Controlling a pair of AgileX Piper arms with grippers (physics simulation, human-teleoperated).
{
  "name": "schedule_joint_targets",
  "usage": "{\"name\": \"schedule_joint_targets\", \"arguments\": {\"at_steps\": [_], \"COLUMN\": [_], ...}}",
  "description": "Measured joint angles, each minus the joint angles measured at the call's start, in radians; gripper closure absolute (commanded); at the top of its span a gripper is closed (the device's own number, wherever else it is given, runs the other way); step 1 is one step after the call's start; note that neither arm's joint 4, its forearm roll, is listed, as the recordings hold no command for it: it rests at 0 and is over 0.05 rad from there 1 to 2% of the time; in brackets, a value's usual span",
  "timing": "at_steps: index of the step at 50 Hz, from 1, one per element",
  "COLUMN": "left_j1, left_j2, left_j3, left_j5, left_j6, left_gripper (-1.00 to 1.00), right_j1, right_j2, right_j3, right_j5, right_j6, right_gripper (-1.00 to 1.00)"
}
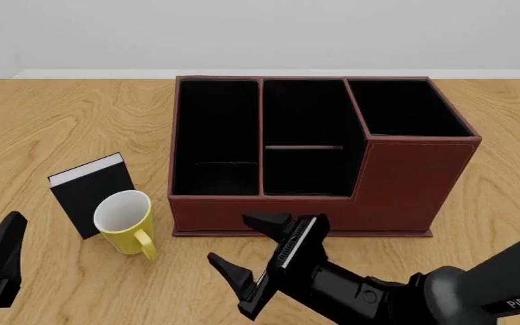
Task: Pick up the yellow and white mug and place it to the right of the caddy.
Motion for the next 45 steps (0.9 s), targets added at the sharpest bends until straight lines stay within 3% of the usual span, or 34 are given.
{"name": "schedule_joint_targets", "arguments": {"at_steps": [45], "left_j1": [0.000], "left_j2": [0.000], "left_j3": [0.000], "left_j5": [0.000], "left_j6": [0.000], "left_gripper": [-1.00], "right_j1": [0.042], "right_j2": [0.130], "right_j3": [-0.184], "right_j5": [0.075], "right_j6": [-0.001], "right_gripper": [-1.00]}}
